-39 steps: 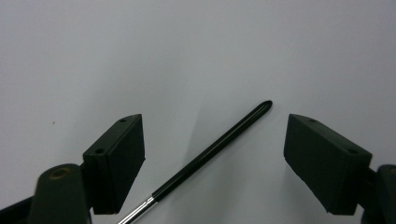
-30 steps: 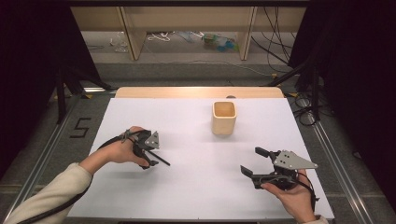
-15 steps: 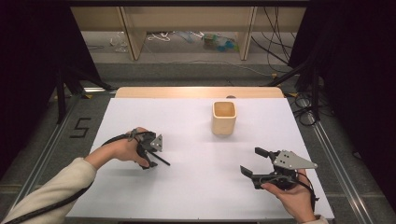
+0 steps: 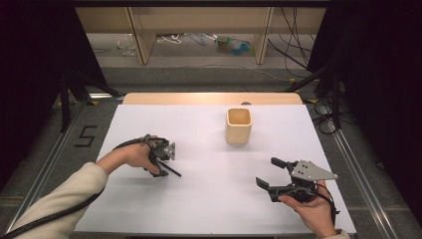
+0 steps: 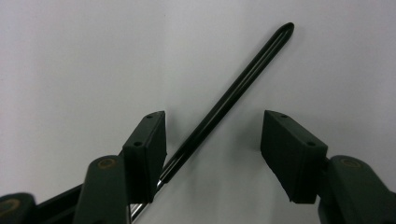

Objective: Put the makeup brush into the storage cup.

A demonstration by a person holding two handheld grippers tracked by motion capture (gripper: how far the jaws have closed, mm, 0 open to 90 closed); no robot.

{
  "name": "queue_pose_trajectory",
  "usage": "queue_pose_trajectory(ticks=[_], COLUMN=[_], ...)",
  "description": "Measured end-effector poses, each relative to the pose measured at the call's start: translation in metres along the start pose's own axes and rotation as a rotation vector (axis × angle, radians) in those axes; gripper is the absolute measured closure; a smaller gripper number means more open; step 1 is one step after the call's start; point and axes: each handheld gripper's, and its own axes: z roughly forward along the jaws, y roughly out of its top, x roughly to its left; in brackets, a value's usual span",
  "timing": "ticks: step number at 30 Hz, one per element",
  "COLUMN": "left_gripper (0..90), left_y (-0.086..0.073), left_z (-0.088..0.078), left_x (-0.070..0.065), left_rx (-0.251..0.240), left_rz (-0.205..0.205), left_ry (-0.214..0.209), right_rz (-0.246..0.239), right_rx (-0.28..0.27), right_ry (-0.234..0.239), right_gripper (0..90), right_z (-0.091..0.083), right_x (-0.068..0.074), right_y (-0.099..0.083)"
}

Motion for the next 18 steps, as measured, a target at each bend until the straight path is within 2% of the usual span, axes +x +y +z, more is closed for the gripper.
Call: queue_pose_trajectory(ticks=[4,5,6,15,18], left_gripper=[48.3,49.4,50.2,63.3,66.5], left_y=[0.0011,0.0015,0.0024,0.0073,0.0091], left_z=[0.0001,0.0,0.0001,-0.0002,-0.0001], left_x=[0.0015,0.0009,0.0013,-0.003,-0.0038], left_rx=[0.012,0.019,0.018,0.056,0.064], left_rz=[-0.015,-0.02,-0.012,-0.029,-0.017], left_ry=[-0.035,-0.04,-0.035,-0.065,-0.061], right_rz=[0.002,0.027,0.005,0.002,-0.004], right_rx=[-0.011,-0.003,-0.017,-0.009,0.006], right_ry=[0.005,0.02,0.01,0.012,0.006], right_gripper=[16.1,16.1,16.1,16.1,16.1], right_z=[0.0014,0.0014,0.0018,0.0018,0.0008], right_x=[0.0005,0.002,0.0006,0.0006,0.0006], right_y=[-0.0005,-0.0008,-0.0008,-0.0008,-0.0004])
